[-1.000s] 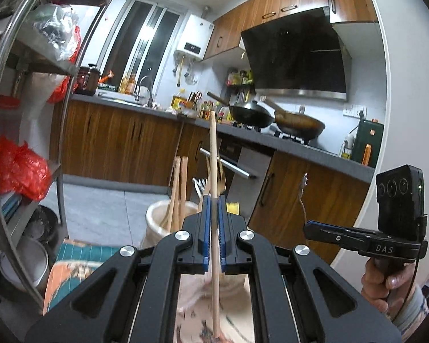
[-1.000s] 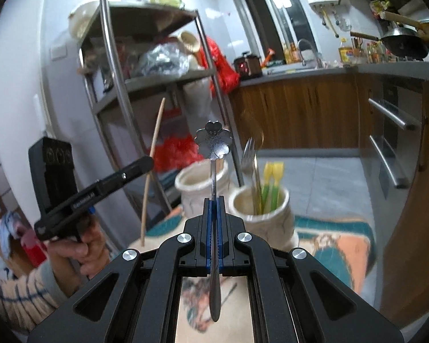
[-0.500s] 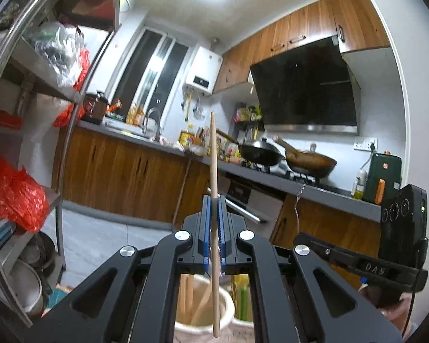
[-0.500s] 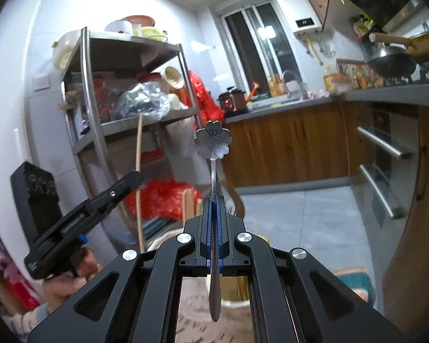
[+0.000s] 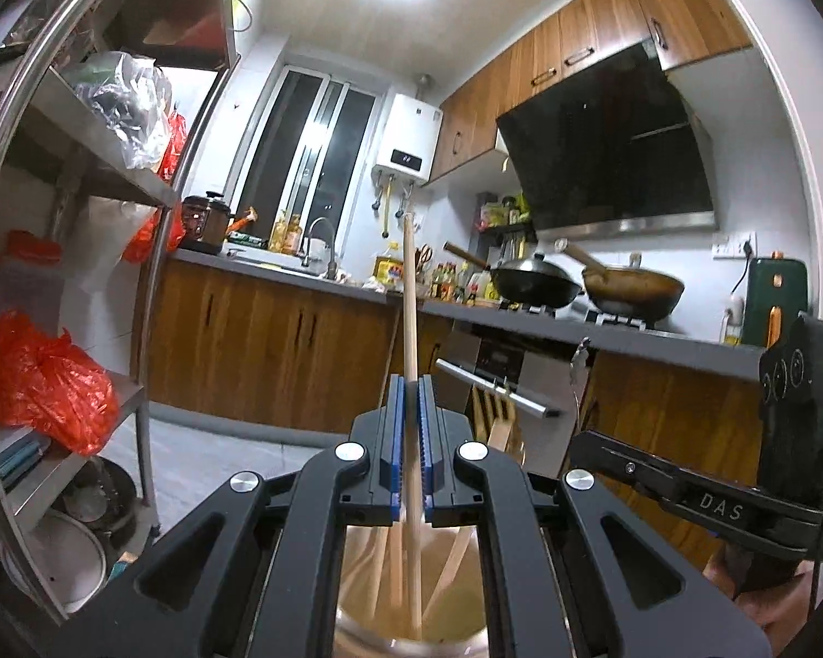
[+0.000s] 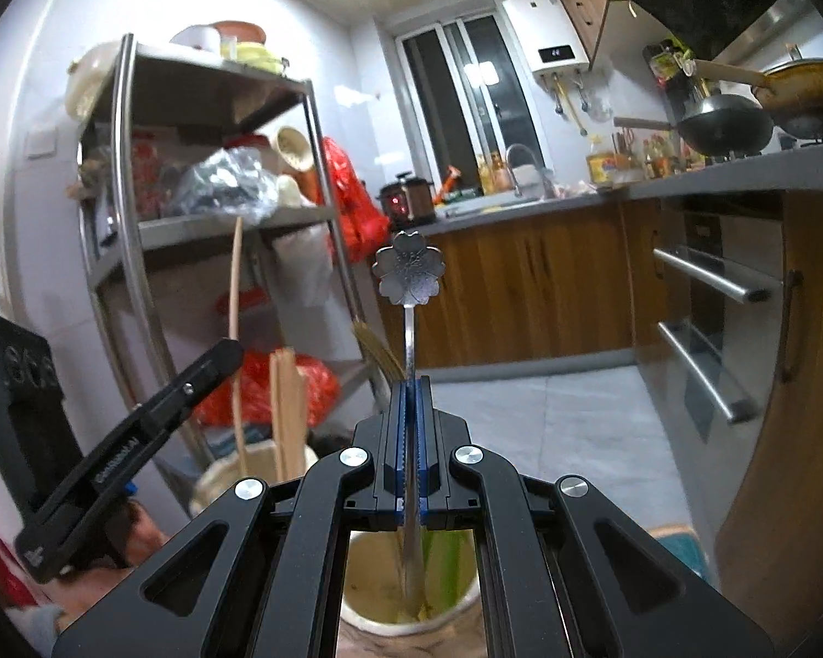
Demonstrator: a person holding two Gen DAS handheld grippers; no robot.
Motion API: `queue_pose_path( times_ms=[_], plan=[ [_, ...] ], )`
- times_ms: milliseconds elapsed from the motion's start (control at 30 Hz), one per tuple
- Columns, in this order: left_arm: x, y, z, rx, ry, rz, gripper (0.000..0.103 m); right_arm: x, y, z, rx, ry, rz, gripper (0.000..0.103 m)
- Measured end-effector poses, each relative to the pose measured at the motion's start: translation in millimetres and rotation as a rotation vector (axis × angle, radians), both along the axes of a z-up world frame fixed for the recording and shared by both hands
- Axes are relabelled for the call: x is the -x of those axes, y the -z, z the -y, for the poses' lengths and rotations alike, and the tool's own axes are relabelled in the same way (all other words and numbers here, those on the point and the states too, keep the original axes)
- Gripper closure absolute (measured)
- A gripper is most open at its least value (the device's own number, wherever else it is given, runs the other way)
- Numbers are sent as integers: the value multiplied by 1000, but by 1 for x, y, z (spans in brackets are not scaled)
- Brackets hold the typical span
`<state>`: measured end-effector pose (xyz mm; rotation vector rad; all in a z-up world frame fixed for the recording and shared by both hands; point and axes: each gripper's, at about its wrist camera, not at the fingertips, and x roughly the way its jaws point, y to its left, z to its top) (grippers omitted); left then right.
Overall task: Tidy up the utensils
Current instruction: 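Lift chopstick into the tall cup while the right tool carries the silver spoon to the short cup, then open both tools to drop chopstick and spoon into the cups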
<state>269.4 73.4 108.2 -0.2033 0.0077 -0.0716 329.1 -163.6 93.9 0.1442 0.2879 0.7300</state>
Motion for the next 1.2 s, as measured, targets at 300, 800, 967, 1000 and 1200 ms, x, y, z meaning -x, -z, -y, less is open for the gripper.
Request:
queue_pose_path(
  times_ms=[300, 800, 967, 1000, 1200],
  plan=[
    [-4, 22, 8, -56, -21, -101, 98, 9, 20, -11, 100, 6, -20, 99],
    [-2, 21, 6, -64, -54, -149, 95, 9, 34, -20, 189, 37, -50, 99],
    [6, 16, 6, -61, -53, -128, 74, 13, 32, -16, 179, 34, -44, 99],
    [8, 15, 7, -63, -50, -124, 72, 14, 31, -15, 175, 33, -41, 99],
    [24, 9, 12, -83, -38, -107, 43, 27, 22, -5, 142, 33, -11, 87]
  ],
)
